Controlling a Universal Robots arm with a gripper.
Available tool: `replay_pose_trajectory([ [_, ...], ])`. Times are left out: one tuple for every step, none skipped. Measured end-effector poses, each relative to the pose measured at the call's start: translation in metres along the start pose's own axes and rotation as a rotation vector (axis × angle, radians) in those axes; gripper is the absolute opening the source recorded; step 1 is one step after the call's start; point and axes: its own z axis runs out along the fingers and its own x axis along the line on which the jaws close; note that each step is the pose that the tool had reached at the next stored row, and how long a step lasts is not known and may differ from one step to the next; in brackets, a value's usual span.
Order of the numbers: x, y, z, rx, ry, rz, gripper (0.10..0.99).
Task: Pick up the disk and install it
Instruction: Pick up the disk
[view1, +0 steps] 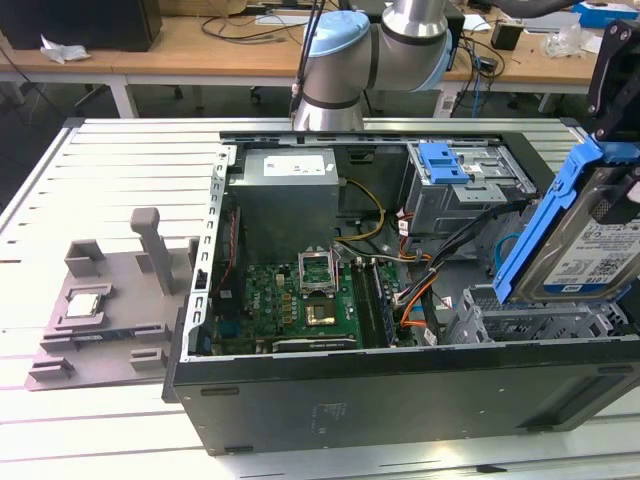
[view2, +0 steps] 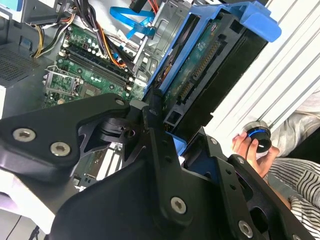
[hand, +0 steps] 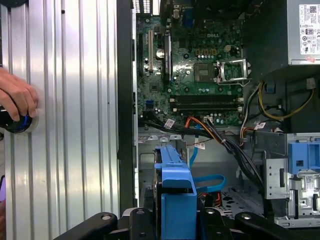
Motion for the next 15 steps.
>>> replay_pose_trajectory([
  [0.0,0.0,0.0006,0.0,0.0,0.0,0.369],
  [0.0,0.0,0.001,0.0,0.0,0.0,0.369],
  [0.0,0.0,0.0012,0.0,-0.0001,0.0,0.369],
  [0.0,-0.0001,0.0014,0.0,-0.0001,0.0,0.369],
  [0.0,0.0,0.0017,0.0,-0.0001,0.0,0.369],
  [0.0,-0.0001,0.0022,0.0,-0.0001,0.0,0.369],
  [0.0,-0.0001,0.003,0.0,-0.0001,0.0,0.369],
  [0.0001,-0.0001,0.0037,0.0,-0.0001,0.0,0.369],
  [0.0001,-0.0001,0.0042,0.0,-0.0001,0.0,0.369],
  [0.0001,-0.0001,0.0042,0.0,0.0,0.0,0.369],
  [0.0001,-0.0001,0.0043,0.0,-0.0001,0.0,0.369],
  [0.0001,-0.0001,0.0043,0.0,0.0,0.0,0.369],
  [0.0001,-0.0001,0.0044,0.0,-0.0001,0.0,0.369],
  [0.0001,-0.0001,0.0044,0.0,-0.0001,0.0,0.369],
  [0.0001,-0.0001,0.0044,0.0,-0.0001,0.0,0.369],
])
